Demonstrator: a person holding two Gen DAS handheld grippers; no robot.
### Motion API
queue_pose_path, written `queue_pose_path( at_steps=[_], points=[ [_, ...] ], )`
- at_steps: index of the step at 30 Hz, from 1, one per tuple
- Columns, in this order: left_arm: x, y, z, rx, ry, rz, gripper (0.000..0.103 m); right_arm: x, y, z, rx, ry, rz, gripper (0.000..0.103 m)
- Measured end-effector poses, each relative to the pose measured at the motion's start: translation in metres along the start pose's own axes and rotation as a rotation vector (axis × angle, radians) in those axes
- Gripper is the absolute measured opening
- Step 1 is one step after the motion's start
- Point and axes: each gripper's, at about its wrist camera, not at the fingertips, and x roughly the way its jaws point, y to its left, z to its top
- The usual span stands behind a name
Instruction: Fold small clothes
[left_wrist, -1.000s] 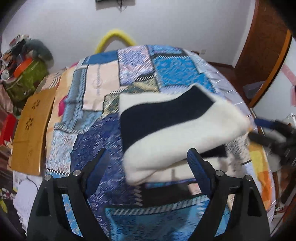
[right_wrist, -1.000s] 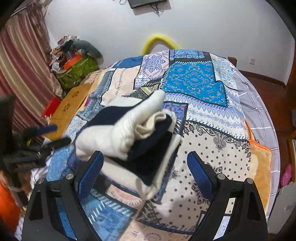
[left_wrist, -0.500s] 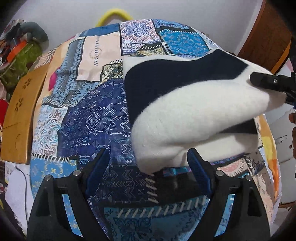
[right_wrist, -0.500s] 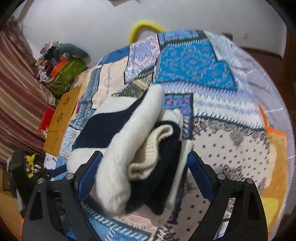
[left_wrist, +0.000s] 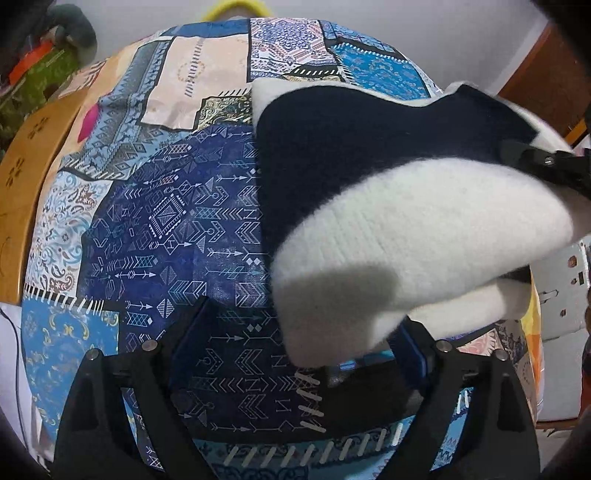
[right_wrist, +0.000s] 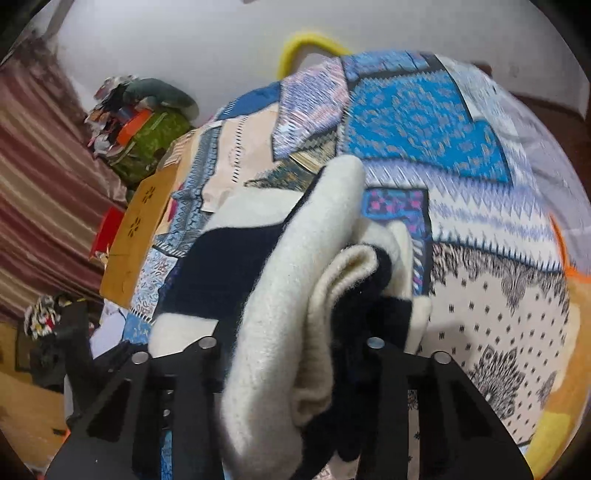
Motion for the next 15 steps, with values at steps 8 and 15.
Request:
queue_pose_path(
  at_steps=[8,15],
  points=[
    [0.000,-0.001,-0.004,-0.010,-0.006,0.003,0.094,-0.047,0.046,0.003,-0.181,-0.148,-0.008,0.028],
    [-0.001,-0.005,-0.005,0.000,-0.005,0.026,0.094,-0.045,0.037,-0.010,-0.200,-0.138,-0.046,0.028]
  ],
)
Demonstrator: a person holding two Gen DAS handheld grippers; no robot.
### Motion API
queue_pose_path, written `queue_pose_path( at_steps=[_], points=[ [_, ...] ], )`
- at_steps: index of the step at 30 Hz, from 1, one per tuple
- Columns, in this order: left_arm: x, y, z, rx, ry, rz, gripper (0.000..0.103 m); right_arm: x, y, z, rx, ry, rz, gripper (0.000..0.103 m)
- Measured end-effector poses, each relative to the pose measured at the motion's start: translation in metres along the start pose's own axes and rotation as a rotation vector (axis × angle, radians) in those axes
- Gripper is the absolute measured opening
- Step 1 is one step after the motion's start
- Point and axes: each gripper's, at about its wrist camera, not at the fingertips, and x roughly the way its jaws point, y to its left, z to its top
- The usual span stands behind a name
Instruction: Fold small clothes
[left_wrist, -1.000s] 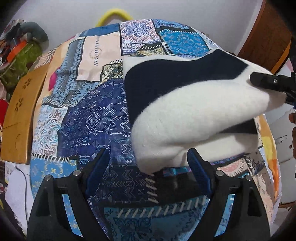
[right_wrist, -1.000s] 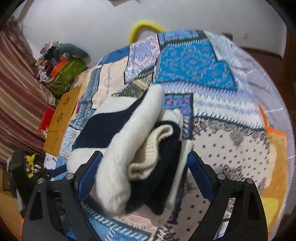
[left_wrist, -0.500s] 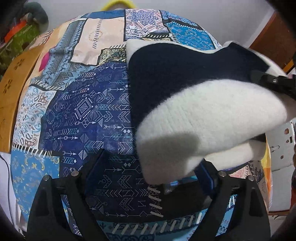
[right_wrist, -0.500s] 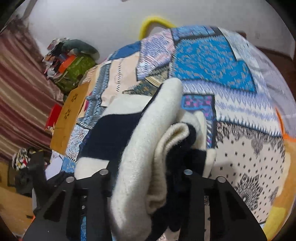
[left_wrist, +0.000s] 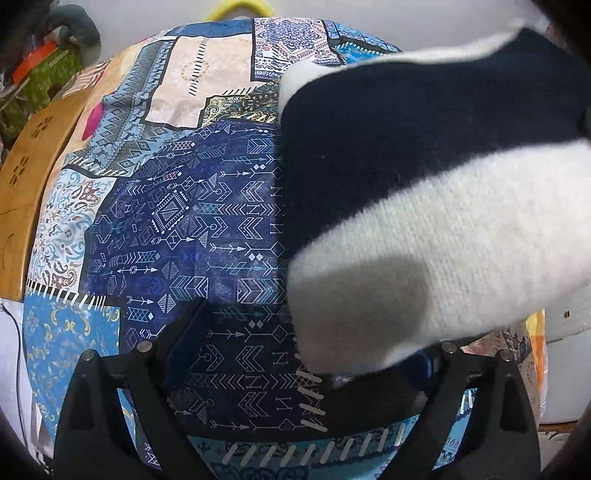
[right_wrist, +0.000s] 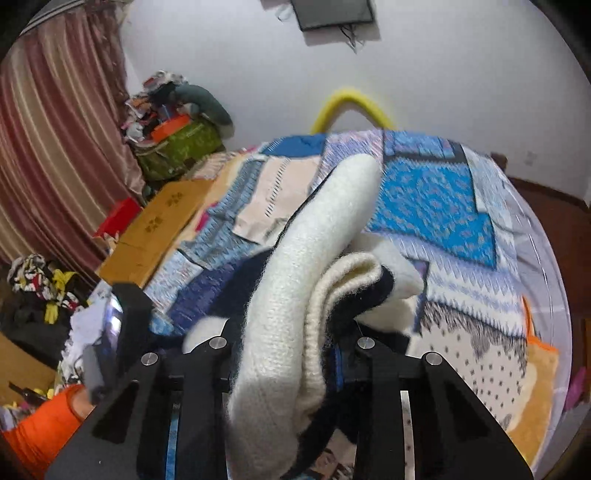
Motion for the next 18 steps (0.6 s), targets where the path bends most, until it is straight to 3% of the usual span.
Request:
queue_pose_path(
  at_steps=[4,8,18],
  points=[
    [-0.004,-0.001,-0.003,0.010,-0.002,0.019,0.094,0.019,-0.028,-0.019,0.075,0.073,-0.018,0.028],
    [-0.007,-0.004,-0.006,0.033,-0.003,0.046,0.094,0.028,-0.038,-0.038,0.069,0.134,-0.034,0.030],
    [-0.032,0.003,-0.018,0.072,-0.039,0.107,0.094,0.010,-0.043,-0.064,0.066,0.132,-0.042,0.043]
  ],
)
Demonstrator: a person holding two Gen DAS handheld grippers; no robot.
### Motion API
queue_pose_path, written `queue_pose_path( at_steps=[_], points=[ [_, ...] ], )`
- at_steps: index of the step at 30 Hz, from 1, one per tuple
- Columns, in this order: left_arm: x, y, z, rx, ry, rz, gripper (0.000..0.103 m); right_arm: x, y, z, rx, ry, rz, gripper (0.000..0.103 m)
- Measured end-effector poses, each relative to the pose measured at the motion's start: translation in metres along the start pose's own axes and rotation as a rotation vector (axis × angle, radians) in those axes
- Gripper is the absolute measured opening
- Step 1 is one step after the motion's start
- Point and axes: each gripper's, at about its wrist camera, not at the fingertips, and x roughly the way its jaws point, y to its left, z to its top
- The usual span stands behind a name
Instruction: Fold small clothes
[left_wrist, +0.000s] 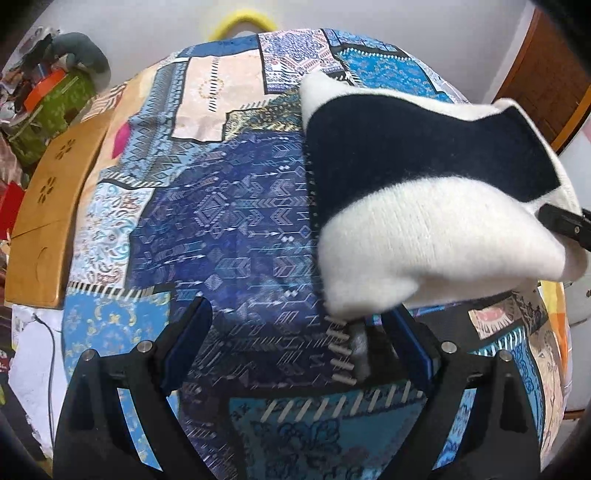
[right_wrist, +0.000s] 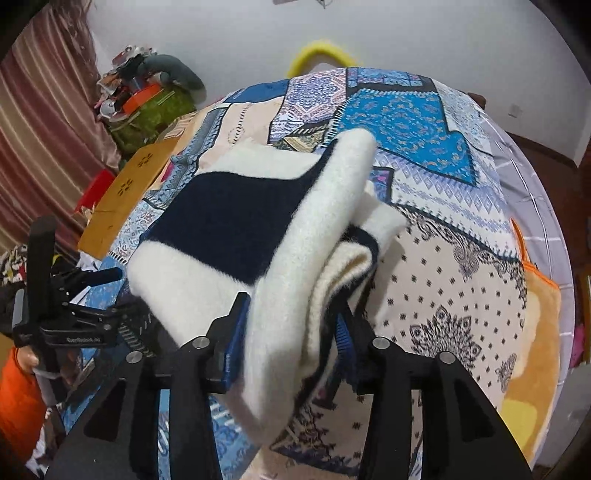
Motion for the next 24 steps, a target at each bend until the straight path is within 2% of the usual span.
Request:
queue_pose_path(
  at_steps=[4,7,11,14,16,24],
  points=[
    [-0.020,0.007,0.000,0.005,-0.042,0.010,0.094,-0.005,-0.008,-0.004,0.026,-0.001,-0.005,0.050],
    [-0.039,0.011,0.005,0.020,-0.090,0.022,0.094,-0.012,-0.012,-0.005,0.029,-0.014,-0.016,0.059],
    [-0.056,0.015,0.025,0.022,-0.138,0.001,0.094,-0.018,-0.020,-0.002,0.061,-0.037,-0.014,0.072],
    [-0.055,0.017,0.042,-0.004,-0.144,-0.022,0.094,-0.013,-0.027,-0.001,0.100,-0.035,-0.003,0.081],
    [-0.047,0.018,0.052,-0.023,-0.129,-0.055,0.094,-0.008,-0.031,-0.001,0.129,-0.026,0.013,0.083],
    [0.012,0.009,0.079,-0.093,0.036,-0.205,0.094,0.021,-0.048,-0.002,0.219,0.017,0.115,0.084]
  ],
)
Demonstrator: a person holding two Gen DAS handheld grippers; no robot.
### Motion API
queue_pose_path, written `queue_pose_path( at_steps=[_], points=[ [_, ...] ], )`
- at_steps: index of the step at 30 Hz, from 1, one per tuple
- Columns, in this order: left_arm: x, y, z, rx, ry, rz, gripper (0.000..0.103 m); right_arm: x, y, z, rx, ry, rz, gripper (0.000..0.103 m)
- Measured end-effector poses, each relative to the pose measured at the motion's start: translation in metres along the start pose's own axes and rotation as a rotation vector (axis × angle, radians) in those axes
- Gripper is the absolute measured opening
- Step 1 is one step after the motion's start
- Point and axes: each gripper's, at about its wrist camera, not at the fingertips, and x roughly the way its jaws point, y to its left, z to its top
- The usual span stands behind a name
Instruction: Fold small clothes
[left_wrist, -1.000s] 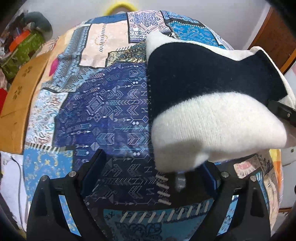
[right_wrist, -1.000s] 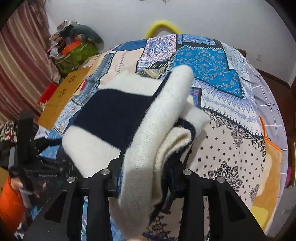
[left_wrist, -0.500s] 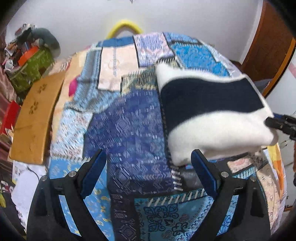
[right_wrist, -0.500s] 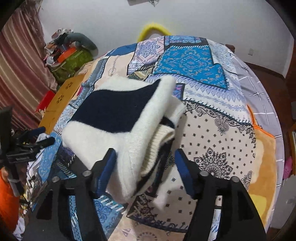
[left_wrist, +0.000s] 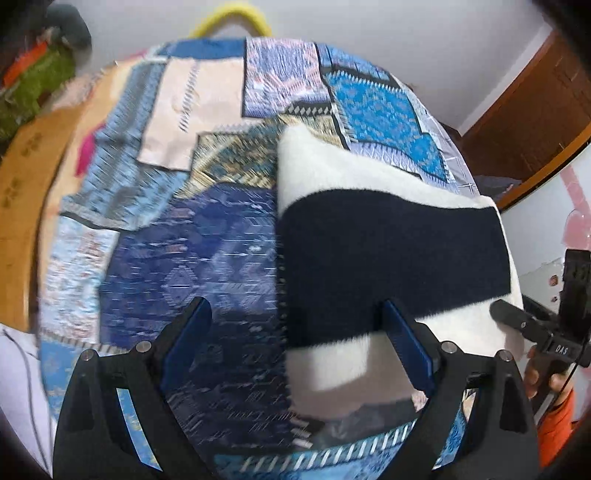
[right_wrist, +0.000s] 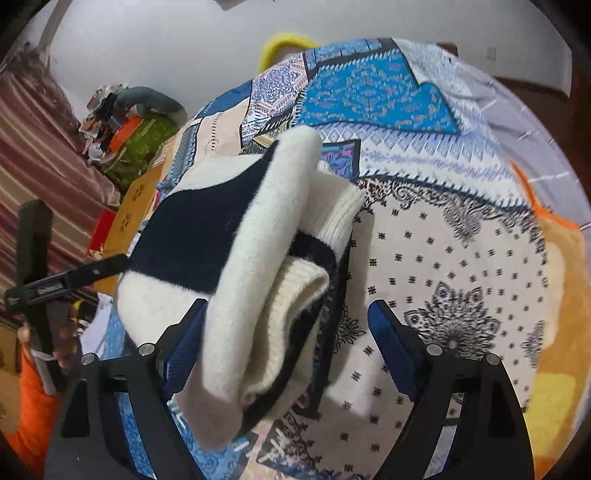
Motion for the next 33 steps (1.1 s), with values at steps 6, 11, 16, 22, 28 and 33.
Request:
queue_pose_path(
  at_steps=[6,11,16,22,28,33],
  points=[
    [0.024,0.001,0.011,-0.047,0.052,-0.100,0.095,0.015,-0.010,0.004,0.046,0.019,0.070,0.087],
    [0.040,0.003,0.017,-0.073,0.088,-0.162,0.098,0.022,-0.016,0.007,0.062,0.021,0.115,0.089],
    [0.056,0.009,0.021,-0.151,0.126,-0.255,0.099,0.029,-0.021,0.008,0.098,0.027,0.175,0.089],
    [0.063,0.011,0.020,-0.203,0.144,-0.331,0.094,0.033,-0.022,0.007,0.124,0.034,0.229,0.086],
    [0.056,0.003,0.019,-0.194,0.133,-0.337,0.083,0.025,-0.008,0.007,0.089,0.027,0.224,0.063],
    [0.031,-0.001,0.016,-0.137,0.073,-0.337,0.064,0.012,0.008,0.012,0.024,-0.001,0.183,0.045]
  ],
)
